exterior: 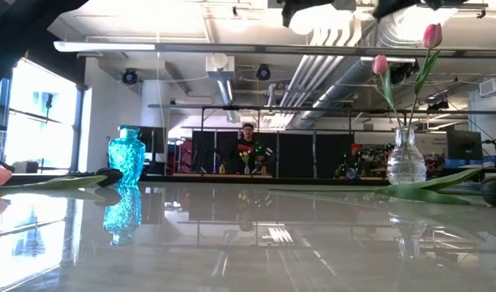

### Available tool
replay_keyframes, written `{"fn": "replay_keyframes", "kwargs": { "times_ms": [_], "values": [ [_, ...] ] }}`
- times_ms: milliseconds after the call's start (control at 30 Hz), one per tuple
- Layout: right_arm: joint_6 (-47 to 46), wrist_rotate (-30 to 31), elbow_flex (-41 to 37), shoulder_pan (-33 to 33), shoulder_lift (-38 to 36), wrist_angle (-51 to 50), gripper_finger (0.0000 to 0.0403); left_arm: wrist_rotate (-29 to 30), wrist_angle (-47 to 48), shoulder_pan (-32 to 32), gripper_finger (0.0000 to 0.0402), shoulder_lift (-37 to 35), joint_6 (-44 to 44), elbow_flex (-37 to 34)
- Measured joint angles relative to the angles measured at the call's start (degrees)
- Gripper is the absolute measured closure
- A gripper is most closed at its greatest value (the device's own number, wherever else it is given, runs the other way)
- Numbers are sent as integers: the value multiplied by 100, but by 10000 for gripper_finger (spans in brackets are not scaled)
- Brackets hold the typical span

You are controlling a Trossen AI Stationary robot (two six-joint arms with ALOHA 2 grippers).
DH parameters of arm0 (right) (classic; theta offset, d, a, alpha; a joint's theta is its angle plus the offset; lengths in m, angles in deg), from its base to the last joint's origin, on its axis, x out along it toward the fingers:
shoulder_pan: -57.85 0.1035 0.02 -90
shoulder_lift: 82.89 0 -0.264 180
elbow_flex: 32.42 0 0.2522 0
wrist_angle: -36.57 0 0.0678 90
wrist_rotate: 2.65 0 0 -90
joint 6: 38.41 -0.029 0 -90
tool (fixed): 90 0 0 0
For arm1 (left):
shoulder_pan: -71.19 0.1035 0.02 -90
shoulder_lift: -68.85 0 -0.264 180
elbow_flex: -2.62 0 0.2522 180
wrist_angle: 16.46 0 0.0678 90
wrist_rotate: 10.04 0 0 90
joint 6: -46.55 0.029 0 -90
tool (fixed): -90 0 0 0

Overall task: Sort flowers into vase by color
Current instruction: Put the black flower into the transparent vase

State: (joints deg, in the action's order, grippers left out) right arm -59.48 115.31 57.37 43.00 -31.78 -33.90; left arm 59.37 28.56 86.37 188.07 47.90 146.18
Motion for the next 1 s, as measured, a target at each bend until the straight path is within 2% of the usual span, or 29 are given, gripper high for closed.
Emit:
{"fn": "replay_keyframes", "kwargs": {
  "times_ms": [200, 433, 867, 1000],
  "values": [
    [-557, 1005, 0, -64, -17, -568, 402, 17, -31, -20, 329, 0, -6, 0],
    [-1177, 1850, 0, -262, -6, -1253, 403, 19, -26, -134, 328, 1, 179, 0],
    [-1410, 2031, 0, -356, 97, -1334, 402, 23, -16, -185, 328, 2, 131, 0],
    [-1505, 2118, 0, -356, 129, -1439, 389, 25, 37, -190, 328, 2, 83, 0]
  ]
}}
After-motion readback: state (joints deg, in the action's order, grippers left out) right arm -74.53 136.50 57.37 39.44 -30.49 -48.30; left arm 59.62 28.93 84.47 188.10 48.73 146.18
